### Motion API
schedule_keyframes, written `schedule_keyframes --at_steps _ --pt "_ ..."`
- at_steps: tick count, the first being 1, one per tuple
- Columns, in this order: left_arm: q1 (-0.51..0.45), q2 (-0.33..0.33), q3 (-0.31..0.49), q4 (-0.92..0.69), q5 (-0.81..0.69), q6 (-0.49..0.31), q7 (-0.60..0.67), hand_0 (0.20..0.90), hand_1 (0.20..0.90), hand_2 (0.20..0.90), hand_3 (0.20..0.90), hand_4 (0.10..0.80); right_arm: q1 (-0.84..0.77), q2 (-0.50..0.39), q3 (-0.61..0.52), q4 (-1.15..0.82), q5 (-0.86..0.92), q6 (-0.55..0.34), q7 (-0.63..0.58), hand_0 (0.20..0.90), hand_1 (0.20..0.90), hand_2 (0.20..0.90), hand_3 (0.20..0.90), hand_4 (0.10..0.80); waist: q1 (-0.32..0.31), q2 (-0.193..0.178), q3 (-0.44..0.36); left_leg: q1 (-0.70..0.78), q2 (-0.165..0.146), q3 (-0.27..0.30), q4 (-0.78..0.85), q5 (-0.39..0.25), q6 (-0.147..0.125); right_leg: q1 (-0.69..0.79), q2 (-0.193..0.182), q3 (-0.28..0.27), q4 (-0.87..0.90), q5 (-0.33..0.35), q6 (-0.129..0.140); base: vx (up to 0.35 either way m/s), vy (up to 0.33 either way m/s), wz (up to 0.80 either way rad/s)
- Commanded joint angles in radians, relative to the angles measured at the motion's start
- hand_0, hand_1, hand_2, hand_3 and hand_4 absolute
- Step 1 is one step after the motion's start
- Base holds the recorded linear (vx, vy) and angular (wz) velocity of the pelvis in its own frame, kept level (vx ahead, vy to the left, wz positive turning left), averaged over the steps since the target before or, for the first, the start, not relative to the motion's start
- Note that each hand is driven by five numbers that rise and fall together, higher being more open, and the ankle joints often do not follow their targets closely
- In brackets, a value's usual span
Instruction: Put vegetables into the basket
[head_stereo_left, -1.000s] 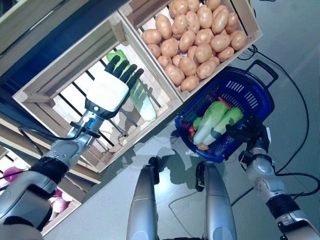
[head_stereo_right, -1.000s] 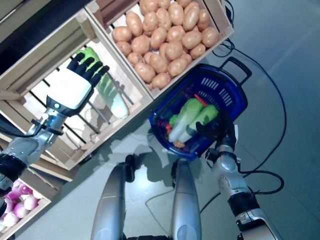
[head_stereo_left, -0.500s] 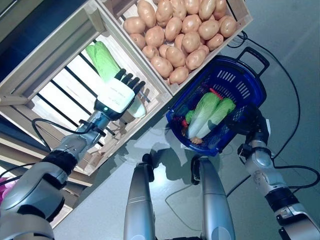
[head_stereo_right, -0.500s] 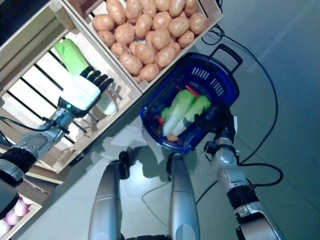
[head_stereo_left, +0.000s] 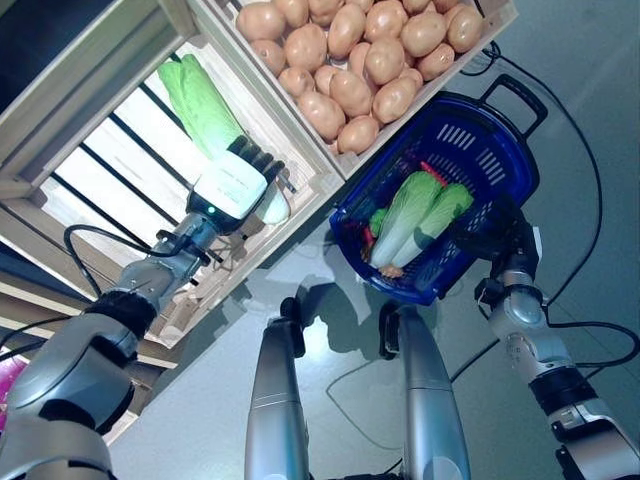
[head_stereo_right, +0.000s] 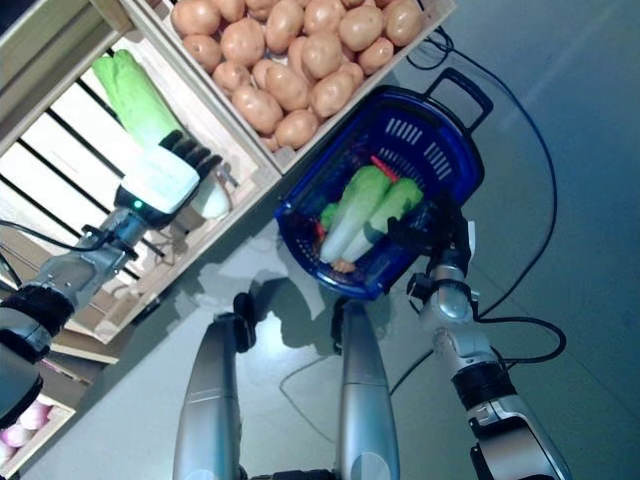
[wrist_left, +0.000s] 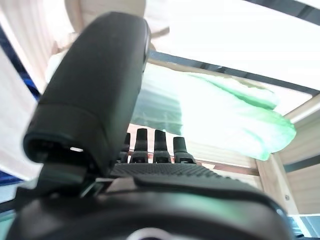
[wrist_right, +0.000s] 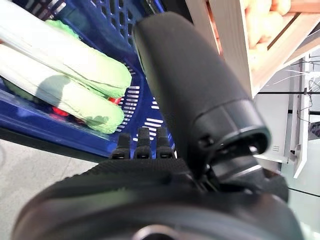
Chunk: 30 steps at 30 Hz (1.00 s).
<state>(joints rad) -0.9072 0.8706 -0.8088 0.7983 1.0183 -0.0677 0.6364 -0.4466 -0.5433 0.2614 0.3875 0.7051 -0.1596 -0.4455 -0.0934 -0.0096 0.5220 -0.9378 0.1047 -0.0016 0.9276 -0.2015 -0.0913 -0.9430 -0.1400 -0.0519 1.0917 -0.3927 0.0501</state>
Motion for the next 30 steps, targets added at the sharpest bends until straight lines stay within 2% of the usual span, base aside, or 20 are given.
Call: schedule_keyframes --at_steps 1,10,18,19,30 --pt "-0.089 0.016 0.044 0.013 0.062 0.060 0.077 0.900 0.900 0.900 0.900 0.800 -0.037 -0.074 -0.078 -0.119 -0.077 -0.080 -0.016 0.900 0.900 0.900 0.900 0.800 -0.002 -0.014 -0.002 0.051 -0.007 0.073 -0.027 -0.064 0.059 0.031 -0.002 0.001 -0.091 0.112 -0.002 0.000 0.000 0.00" --pt "-0.094 0.006 0.051 0.000 0.116 0.070 0.108 0.900 0.900 0.900 0.900 0.800 -0.032 -0.081 -0.100 -0.152 -0.085 -0.071 -0.016 0.900 0.900 0.900 0.900 0.800 -0.001 -0.015 -0.002 -0.005 -0.001 0.062 0.006 -0.069 0.054 -0.015 -0.009 0.001 -0.065 0.104 -0.003 0.000 0.000 0.00" --pt "-0.120 -0.010 0.040 0.008 0.092 0.087 0.101 0.900 0.900 0.900 0.900 0.800 -0.046 -0.077 -0.111 -0.163 -0.097 -0.072 -0.028 0.900 0.900 0.900 0.900 0.800 -0.002 -0.019 -0.002 -0.021 0.000 0.061 0.000 -0.063 0.053 -0.033 -0.008 -0.001 -0.064 0.110 0.001 0.000 0.000 0.00" --pt "-0.122 -0.016 0.039 0.013 0.098 0.091 0.101 0.300 0.300 0.300 0.300 0.400 -0.046 -0.076 -0.113 -0.168 -0.093 -0.072 -0.031 0.900 0.900 0.900 0.900 0.800 -0.003 -0.020 -0.002 -0.024 0.001 0.062 0.002 -0.063 0.055 -0.036 -0.008 -0.001 -0.061 0.108 0.001 0.000 0.000 0.00" --pt "-0.114 -0.028 0.047 0.032 0.085 0.100 0.109 0.300 0.300 0.300 0.300 0.400 -0.051 -0.065 -0.121 -0.171 -0.103 -0.064 -0.026 0.900 0.900 0.900 0.900 0.800 -0.003 -0.024 -0.002 -0.021 0.004 0.064 -0.001 -0.063 0.053 -0.028 -0.003 0.000 -0.072 0.113 0.003 0.000 0.000 0.00"
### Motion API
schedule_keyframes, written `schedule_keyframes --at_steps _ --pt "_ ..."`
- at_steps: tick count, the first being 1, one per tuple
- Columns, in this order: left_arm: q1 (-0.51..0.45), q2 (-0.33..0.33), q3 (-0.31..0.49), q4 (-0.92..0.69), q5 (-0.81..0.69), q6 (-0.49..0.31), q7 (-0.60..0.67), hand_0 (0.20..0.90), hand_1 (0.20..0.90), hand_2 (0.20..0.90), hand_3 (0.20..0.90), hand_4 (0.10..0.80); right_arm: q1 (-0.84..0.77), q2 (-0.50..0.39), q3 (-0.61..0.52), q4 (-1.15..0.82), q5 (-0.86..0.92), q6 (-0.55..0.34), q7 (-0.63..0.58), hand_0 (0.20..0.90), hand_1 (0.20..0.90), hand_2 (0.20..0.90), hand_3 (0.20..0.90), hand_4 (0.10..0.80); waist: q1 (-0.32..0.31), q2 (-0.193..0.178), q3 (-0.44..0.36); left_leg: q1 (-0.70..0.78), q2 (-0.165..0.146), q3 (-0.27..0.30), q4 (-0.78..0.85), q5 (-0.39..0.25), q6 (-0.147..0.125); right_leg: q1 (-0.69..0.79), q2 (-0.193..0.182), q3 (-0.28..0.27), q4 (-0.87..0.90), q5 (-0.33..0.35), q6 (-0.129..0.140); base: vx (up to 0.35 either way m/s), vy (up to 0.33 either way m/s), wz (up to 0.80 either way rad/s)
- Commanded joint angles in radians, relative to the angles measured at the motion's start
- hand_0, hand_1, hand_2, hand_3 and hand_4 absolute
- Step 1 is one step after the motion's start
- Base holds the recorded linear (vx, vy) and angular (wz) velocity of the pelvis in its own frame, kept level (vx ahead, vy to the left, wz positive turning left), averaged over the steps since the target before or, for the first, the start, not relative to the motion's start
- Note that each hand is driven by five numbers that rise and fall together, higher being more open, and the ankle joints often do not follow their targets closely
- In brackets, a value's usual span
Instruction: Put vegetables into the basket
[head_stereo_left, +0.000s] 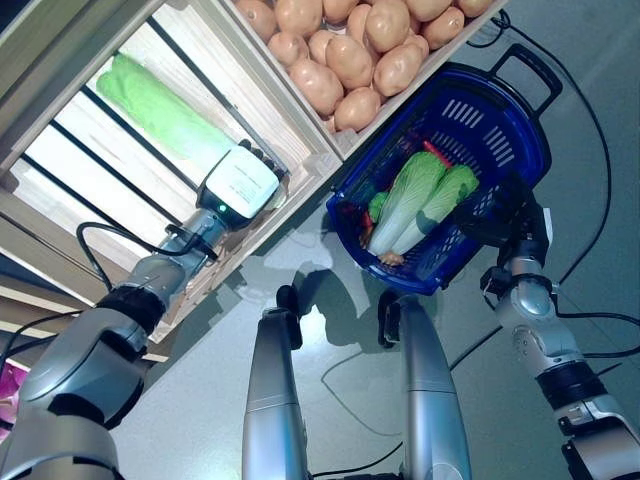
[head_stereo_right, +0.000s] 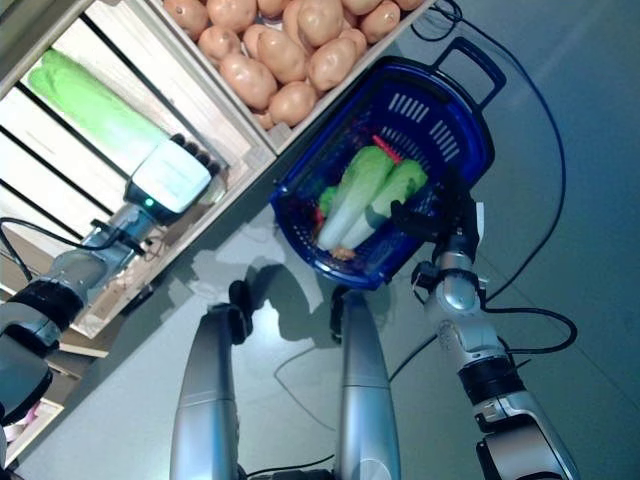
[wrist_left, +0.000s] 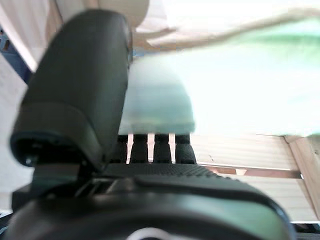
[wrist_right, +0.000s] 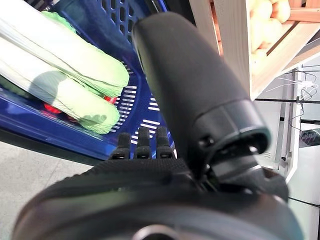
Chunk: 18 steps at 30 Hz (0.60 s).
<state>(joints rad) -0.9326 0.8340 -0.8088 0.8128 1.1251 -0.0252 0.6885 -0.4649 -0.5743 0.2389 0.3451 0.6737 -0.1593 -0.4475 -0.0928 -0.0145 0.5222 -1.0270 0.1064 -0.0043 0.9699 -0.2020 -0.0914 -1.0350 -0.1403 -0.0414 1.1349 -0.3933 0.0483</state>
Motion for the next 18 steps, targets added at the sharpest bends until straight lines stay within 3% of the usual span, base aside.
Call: schedule_keyframes --at_steps 1,9,15,18 --pt "-0.089 0.008 0.047 0.019 -0.021 0.055 0.061 0.300 0.300 0.300 0.300 0.400 -0.033 -0.035 -0.098 -0.128 -0.069 -0.063 -0.021 0.900 0.900 0.900 0.900 0.800 -0.004 -0.019 -0.002 0.069 0.002 0.067 -0.047 -0.060 0.052 0.063 -0.003 -0.011 -0.116 0.115 0.005 0.000 0.000 0.00" --pt "-0.080 0.007 0.052 0.001 -0.031 0.055 0.077 0.300 0.300 0.300 0.300 0.400 -0.025 -0.023 -0.098 -0.146 -0.074 -0.071 -0.032 0.900 0.900 0.900 0.900 0.800 -0.005 -0.021 -0.002 0.093 0.004 0.072 -0.085 -0.044 0.050 0.085 0.001 -0.018 -0.144 0.124 0.007 0.001 -0.009 0.00" --pt "-0.061 0.039 0.115 -0.031 -0.086 0.006 0.279 0.300 0.300 0.300 0.300 0.400 -0.016 -0.021 -0.102 -0.150 -0.074 -0.072 -0.027 0.900 0.900 0.900 0.900 0.800 0.002 -0.021 -0.002 0.134 0.002 0.071 -0.111 -0.036 0.046 0.129 0.004 -0.024 -0.169 0.127 0.005 0.028 -0.038 0.05" --pt "-0.038 0.068 0.160 -0.092 -0.102 -0.014 0.321 0.300 0.300 0.300 0.300 0.400 -0.001 -0.016 -0.111 -0.152 -0.082 -0.076 -0.022 0.900 0.900 0.900 0.900 0.800 0.011 -0.014 -0.002 0.152 -0.002 0.070 -0.123 -0.034 0.048 0.146 0.004 -0.028 -0.177 0.125 0.004 0.009 -0.011 0.01"
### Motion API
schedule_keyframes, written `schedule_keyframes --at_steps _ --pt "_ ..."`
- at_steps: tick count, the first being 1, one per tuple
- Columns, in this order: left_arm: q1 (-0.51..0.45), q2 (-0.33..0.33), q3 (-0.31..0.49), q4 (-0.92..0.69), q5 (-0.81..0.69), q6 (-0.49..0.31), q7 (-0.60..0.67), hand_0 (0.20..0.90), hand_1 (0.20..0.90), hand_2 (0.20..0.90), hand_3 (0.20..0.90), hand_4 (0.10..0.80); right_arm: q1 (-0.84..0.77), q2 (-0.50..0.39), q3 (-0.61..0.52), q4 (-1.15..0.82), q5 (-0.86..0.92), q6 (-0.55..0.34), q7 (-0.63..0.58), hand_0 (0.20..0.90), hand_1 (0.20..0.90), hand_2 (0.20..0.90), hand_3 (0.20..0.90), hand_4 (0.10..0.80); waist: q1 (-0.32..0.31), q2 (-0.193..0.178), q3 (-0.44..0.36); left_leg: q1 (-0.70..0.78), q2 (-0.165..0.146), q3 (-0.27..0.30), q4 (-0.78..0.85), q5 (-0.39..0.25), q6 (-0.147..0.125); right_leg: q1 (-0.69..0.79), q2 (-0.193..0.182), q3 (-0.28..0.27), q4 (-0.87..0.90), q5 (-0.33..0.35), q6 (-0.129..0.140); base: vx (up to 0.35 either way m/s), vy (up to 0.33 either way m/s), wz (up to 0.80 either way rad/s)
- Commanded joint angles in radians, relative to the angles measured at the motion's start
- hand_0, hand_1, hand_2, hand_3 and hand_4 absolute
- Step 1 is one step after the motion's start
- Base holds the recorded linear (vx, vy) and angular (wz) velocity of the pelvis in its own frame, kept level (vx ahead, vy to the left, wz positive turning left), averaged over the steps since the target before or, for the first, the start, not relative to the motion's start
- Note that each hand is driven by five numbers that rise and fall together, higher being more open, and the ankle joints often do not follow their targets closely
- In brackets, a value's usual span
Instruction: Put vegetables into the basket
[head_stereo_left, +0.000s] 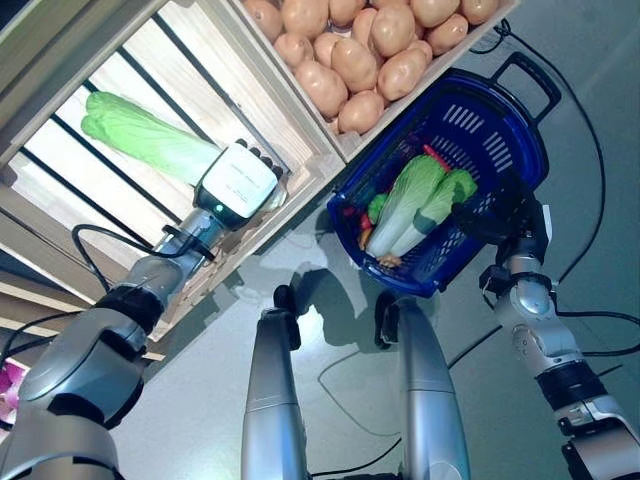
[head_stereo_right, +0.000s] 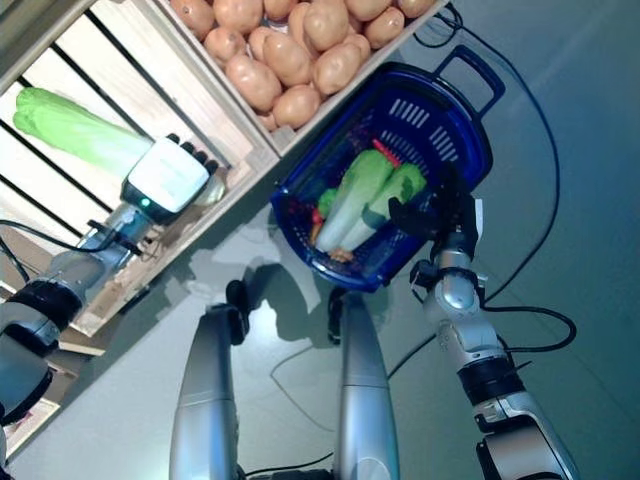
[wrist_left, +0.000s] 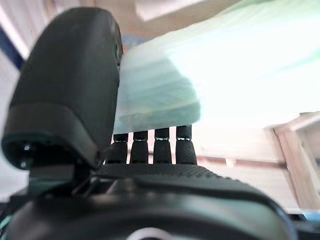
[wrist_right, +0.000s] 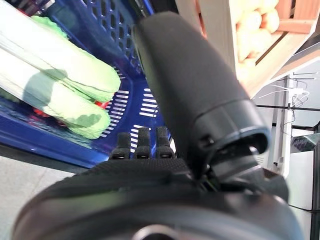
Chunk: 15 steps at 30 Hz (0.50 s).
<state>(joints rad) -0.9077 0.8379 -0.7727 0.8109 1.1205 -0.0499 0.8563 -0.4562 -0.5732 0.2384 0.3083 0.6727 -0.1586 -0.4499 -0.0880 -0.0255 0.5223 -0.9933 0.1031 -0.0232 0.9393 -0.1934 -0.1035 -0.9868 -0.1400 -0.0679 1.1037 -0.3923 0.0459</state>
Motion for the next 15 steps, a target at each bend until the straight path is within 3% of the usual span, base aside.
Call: schedule_keyframes --at_steps 1,10,15 --pt "-0.062 0.065 0.125 -0.091 -0.097 0.010 0.152 0.300 0.300 0.300 0.300 0.400 -0.009 -0.017 -0.110 -0.115 -0.081 -0.077 -0.020 0.900 0.900 0.900 0.900 0.800 0.006 -0.003 -0.002 0.119 0.001 0.089 -0.093 -0.043 0.060 0.098 0.003 -0.002 -0.146 0.124 0.006 0.015 -0.031 0.01" --pt "0.034 0.121 0.241 -0.291 -0.180 0.000 0.207 0.300 0.300 0.300 0.300 0.400 0.039 0.007 -0.128 -0.153 -0.101 -0.077 -0.032 0.900 0.900 0.900 0.900 0.800 0.023 0.006 -0.002 0.206 -0.015 0.087 -0.165 -0.024 0.056 0.188 0.007 -0.011 -0.200 0.127 0.000 0.019 -0.025 0.03" --pt "0.103 0.106 0.330 -0.336 -0.298 -0.059 0.231 0.300 0.300 0.300 0.300 0.400 0.062 0.027 -0.138 -0.167 -0.106 -0.079 -0.027 0.900 0.900 0.900 0.900 0.800 0.035 0.005 -0.002 0.258 -0.027 0.077 -0.194 -0.014 0.059 0.240 0.009 -0.016 -0.226 0.130 -0.005 0.044 -0.038 0.03"
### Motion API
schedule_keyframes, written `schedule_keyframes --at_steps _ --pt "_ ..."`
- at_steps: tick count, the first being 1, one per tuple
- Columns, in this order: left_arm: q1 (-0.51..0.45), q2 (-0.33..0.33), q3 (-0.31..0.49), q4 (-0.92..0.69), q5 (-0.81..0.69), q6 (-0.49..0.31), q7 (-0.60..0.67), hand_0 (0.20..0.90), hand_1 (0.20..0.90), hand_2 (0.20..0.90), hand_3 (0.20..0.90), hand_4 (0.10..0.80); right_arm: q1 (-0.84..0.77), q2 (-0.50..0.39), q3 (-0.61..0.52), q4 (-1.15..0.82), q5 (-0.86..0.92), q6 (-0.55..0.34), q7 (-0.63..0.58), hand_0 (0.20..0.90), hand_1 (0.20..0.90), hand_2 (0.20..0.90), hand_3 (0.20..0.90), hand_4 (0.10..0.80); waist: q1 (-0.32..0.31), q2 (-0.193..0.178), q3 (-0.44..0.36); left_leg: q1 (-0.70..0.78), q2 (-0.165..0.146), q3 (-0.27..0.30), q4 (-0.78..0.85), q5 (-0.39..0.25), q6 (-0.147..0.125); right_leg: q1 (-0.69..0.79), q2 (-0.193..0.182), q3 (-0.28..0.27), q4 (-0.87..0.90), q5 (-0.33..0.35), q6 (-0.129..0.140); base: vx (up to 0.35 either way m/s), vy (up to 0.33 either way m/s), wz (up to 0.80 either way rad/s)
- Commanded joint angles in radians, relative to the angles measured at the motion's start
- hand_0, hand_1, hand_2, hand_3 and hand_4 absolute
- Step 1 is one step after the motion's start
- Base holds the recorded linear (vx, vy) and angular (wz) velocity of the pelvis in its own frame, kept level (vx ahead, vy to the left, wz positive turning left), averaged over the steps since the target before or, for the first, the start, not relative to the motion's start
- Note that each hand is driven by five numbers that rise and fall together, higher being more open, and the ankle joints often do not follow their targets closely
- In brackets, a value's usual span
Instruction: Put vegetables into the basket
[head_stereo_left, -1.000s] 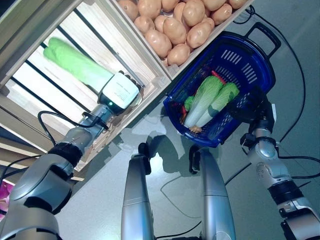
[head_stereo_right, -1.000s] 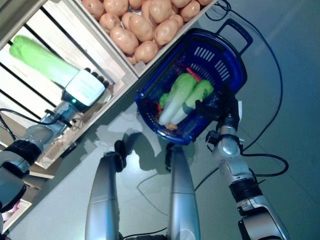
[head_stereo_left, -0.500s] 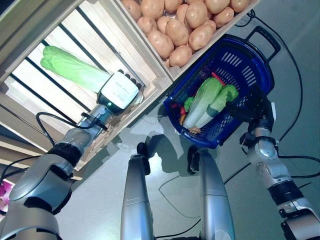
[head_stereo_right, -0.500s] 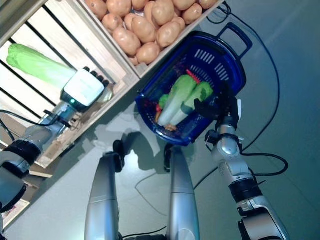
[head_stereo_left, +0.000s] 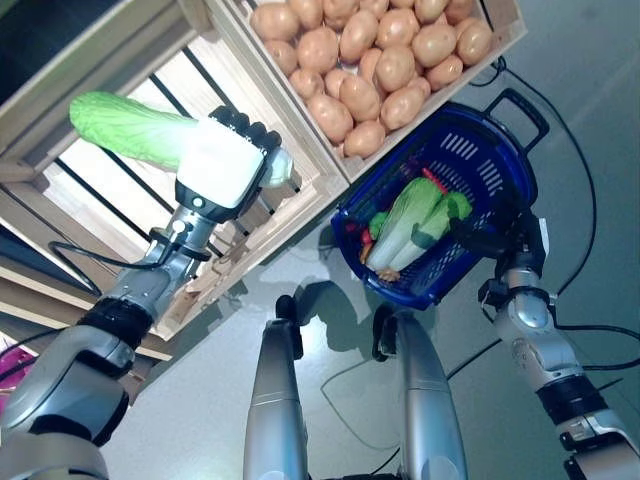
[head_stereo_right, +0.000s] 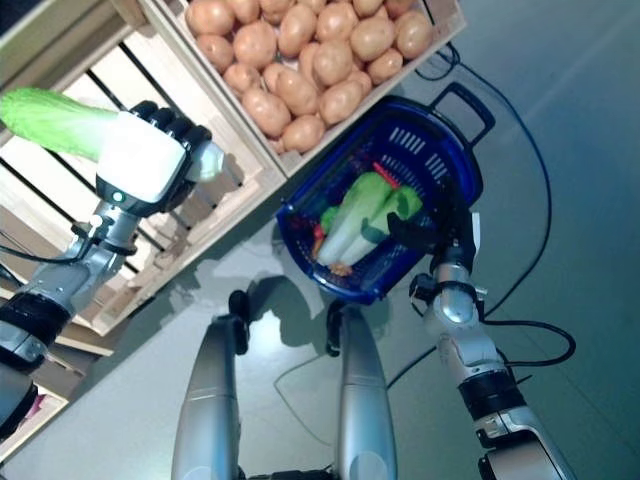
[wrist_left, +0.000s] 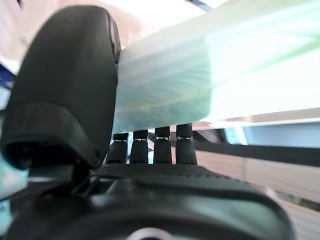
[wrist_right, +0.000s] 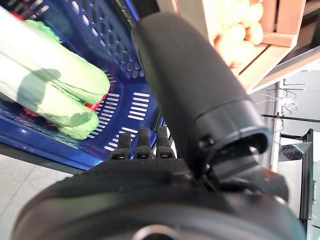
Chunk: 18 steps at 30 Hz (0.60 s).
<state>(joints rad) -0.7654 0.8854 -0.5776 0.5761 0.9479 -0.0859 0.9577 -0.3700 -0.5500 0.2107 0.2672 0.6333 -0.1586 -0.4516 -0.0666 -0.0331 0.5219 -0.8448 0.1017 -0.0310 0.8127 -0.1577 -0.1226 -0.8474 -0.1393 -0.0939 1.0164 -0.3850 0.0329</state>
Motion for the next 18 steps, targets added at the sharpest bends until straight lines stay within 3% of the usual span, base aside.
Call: schedule_keyframes --at_steps 1,5,7,9,10,12,13,18 --pt "-0.019 0.055 0.158 -0.118 -0.161 -0.047 0.137 0.300 0.300 0.300 0.300 0.400 -0.017 0.012 -0.112 -0.130 -0.067 -0.079 -0.022 0.900 0.900 0.900 0.900 0.800 0.017 0.012 -0.002 0.126 -0.027 0.083 -0.078 -0.047 0.078 0.117 0.008 0.009 -0.149 0.124 0.007 0.039 -0.052 0.00" --pt "0.106 -0.020 0.315 -0.194 -0.317 -0.147 0.161 0.300 0.300 0.300 0.300 0.400 0.032 0.052 -0.122 -0.151 -0.094 -0.095 -0.021 0.900 0.900 0.900 0.900 0.800 0.034 0.010 -0.002 0.191 -0.037 0.072 -0.117 -0.033 0.078 0.192 0.011 0.006 -0.195 0.128 0.002 0.047 -0.066 0.04" --pt "0.179 -0.093 0.414 -0.241 -0.432 -0.263 0.143 0.300 0.300 0.300 0.300 0.400 0.065 0.089 -0.130 -0.150 -0.109 -0.110 -0.012 0.900 0.900 0.900 0.900 0.800 0.049 0.008 -0.005 0.240 -0.047 0.061 -0.148 -0.026 0.082 0.241 0.006 -0.002 -0.221 0.128 0.000 0.080 -0.067 0.09" --pt "0.223 -0.134 0.463 -0.278 -0.511 -0.324 0.101 0.300 0.300 0.300 0.300 0.400 0.084 0.106 -0.134 -0.153 -0.121 -0.112 -0.001 0.900 0.900 0.900 0.900 0.800 0.054 0.007 -0.017 0.263 -0.054 0.055 -0.169 -0.020 0.083 0.265 0.002 -0.008 -0.241 0.132 0.001 0.087 -0.054 0.08" --pt "0.287 -0.209 0.524 -0.352 -0.644 -0.407 0.002 0.300 0.300 0.300 0.300 0.400 0.113 0.136 -0.137 -0.159 -0.141 -0.112 0.007 0.900 0.900 0.900 0.900 0.800 0.071 0.004 -0.040 0.301 -0.065 0.046 -0.205 -0.009 0.086 0.304 -0.004 -0.021 -0.277 0.140 0.002 0.122 -0.064 0.15" --pt "0.341 -0.278 0.554 -0.414 -0.782 -0.471 -0.129 0.300 0.300 0.300 0.300 0.400 0.136 0.162 -0.136 -0.164 -0.162 -0.106 0.006 0.900 0.900 0.900 0.900 0.800 0.082 0.000 -0.063 0.341 -0.076 0.034 -0.250 0.006 0.085 0.351 -0.009 -0.035 -0.327 0.150 0.005 0.117 -0.058 0.20" --pt "0.350 -0.293 0.558 -0.427 -0.790 -0.480 -0.138 0.300 0.300 0.300 0.300 0.400 0.139 0.168 -0.135 -0.165 -0.171 -0.104 0.005 0.900 0.900 0.900 0.900 0.800 0.084 0.000 -0.068 0.351 -0.078 0.031 -0.262 0.011 0.085 0.363 -0.009 -0.038 -0.341 0.153 0.006 0.135 -0.046 0.12" --pt "0.446 -0.411 0.576 -0.579 -1.166 -0.503 -0.451 0.300 0.300 0.300 0.300 0.400 0.184 0.179 -0.120 -0.168 -0.231 -0.061 0.024 0.900 0.900 0.900 0.900 0.800 0.104 -0.001 -0.152 0.512 -0.088 0.012 -0.481 0.091 0.077 0.546 -0.005 -0.083 -0.596 0.221 0.012 0.148 -0.015 0.01"
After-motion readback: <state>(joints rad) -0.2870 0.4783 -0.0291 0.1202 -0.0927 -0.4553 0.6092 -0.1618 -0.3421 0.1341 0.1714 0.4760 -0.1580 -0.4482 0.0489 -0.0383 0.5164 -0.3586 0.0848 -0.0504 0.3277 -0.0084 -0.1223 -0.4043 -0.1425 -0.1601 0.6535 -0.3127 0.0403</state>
